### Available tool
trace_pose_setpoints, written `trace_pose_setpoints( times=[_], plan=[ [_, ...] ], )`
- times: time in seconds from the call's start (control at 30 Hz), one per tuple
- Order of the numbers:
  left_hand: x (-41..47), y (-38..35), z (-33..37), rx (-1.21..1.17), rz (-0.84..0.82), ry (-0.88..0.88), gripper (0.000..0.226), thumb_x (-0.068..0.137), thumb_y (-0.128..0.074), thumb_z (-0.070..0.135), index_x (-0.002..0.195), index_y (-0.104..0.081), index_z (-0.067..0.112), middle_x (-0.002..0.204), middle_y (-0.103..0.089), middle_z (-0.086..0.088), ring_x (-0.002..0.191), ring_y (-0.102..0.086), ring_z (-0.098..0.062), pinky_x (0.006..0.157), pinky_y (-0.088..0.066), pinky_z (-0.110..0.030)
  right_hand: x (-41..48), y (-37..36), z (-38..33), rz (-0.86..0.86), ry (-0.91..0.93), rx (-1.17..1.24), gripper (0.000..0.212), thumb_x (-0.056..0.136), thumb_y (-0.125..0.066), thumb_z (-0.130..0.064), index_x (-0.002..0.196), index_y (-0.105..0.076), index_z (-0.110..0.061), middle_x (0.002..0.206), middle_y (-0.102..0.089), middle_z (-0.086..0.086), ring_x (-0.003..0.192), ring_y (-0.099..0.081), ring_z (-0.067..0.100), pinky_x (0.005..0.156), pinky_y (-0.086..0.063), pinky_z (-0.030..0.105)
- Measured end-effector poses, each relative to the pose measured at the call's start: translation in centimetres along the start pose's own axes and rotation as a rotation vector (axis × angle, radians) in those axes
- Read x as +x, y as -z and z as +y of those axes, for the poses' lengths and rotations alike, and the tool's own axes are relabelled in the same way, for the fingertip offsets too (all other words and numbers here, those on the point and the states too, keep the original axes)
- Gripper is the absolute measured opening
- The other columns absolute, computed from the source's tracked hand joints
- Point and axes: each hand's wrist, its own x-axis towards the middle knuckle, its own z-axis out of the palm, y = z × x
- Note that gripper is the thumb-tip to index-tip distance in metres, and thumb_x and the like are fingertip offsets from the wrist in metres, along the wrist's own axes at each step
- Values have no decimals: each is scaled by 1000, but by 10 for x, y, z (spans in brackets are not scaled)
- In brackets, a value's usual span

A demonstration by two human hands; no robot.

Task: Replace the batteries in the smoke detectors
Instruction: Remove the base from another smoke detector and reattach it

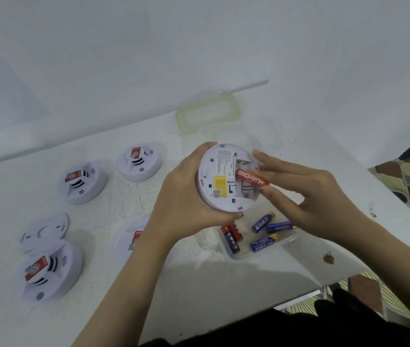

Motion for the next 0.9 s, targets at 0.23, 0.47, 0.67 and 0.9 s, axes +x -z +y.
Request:
trace_pose_setpoints(
  times=[0.23,0.47,0.67,0.9],
  plan=[
    [-1,19,-13,45,-9,-17,92,48,-89,30,127,-42,32,113,-52,39,106,-52,14,83,-39,-1,-20,8,7,-45,-96,36,25,85,-53,-27,92,-74,-15,118,-63,-8,109,-58,-3,91,-48,17],
    [3,30,-26,32,24,-19,92,52,-78,46,131,-35,27,121,-46,31,114,-43,22,91,-34,2,18,6,16,-189,-83,-50,30,90,-47,-36,102,-70,-20,98,-63,-17,94,-56,-2,86,-42,12],
    [19,36,-39,23,63,10,96,50,-78,50,133,-34,26,125,-42,29,115,-43,18,96,-38,-5,92,-6,51,-300,-223,-169,16,89,-56,-20,99,-69,-23,95,-66,-11,86,-58,10,73,-42,22],
    [39,37,-50,28,60,10,97,53,-78,48,134,-36,16,125,-42,24,116,-42,19,95,-36,-3,139,-34,66,-611,-225,-398,23,85,-60,-16,106,-67,-24,108,-64,-6,89,-48,7,76,-41,26]
  ],
)
